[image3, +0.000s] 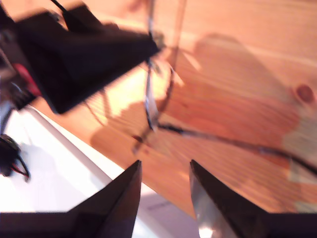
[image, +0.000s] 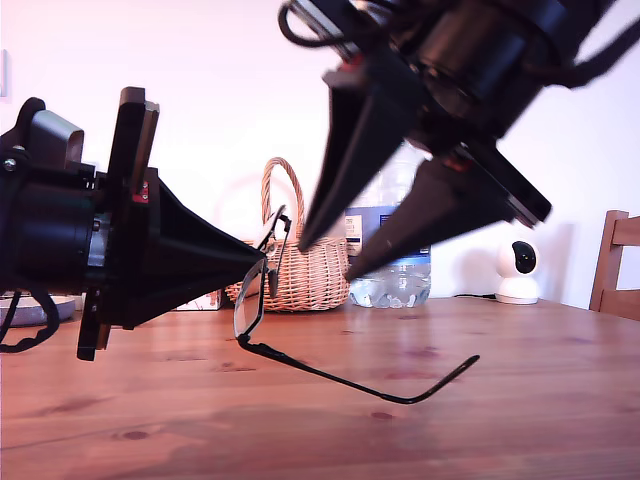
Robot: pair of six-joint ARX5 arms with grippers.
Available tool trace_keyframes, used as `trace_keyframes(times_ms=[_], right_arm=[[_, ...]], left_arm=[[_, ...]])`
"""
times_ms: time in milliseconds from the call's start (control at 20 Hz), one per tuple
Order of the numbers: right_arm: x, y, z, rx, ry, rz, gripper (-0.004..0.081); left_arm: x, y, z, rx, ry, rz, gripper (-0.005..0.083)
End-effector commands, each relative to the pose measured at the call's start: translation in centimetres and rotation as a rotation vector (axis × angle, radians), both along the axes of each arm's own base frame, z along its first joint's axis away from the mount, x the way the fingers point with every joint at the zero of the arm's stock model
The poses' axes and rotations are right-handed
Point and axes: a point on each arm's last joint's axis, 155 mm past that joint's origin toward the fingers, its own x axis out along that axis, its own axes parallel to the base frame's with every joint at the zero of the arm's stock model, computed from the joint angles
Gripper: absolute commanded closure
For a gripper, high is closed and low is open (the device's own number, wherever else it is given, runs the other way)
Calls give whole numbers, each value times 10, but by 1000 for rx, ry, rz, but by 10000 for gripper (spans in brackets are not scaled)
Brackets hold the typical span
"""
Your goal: Pick up the glasses and open them, then place them back on the table
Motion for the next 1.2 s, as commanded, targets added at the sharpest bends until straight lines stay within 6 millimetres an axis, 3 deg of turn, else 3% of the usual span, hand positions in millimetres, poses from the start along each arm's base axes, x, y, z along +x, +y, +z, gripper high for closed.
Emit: trace_keyframes(times_ms=[0,100,450,650,850,1150], right_arm=[[-1,10,8,41,4,18,497],[-5,14,10,67,31,27,498],[-10,14,-16,18,125,20,500],[-10,15,-18,17,126,19,508],[-9,16,-17,22,120,21,620],[-8,17,-16,25,115,24,705]], left_arm=[[-7,-3,0,6,-21,-27,796],[-10,-5,0,6,-21,-39,796],[-17,-10,1,2,-24,-70,796],[-18,-11,1,5,-32,-80,796],[-18,-11,1,9,-39,-83,796],[-19,-11,2,8,-39,-85,796]])
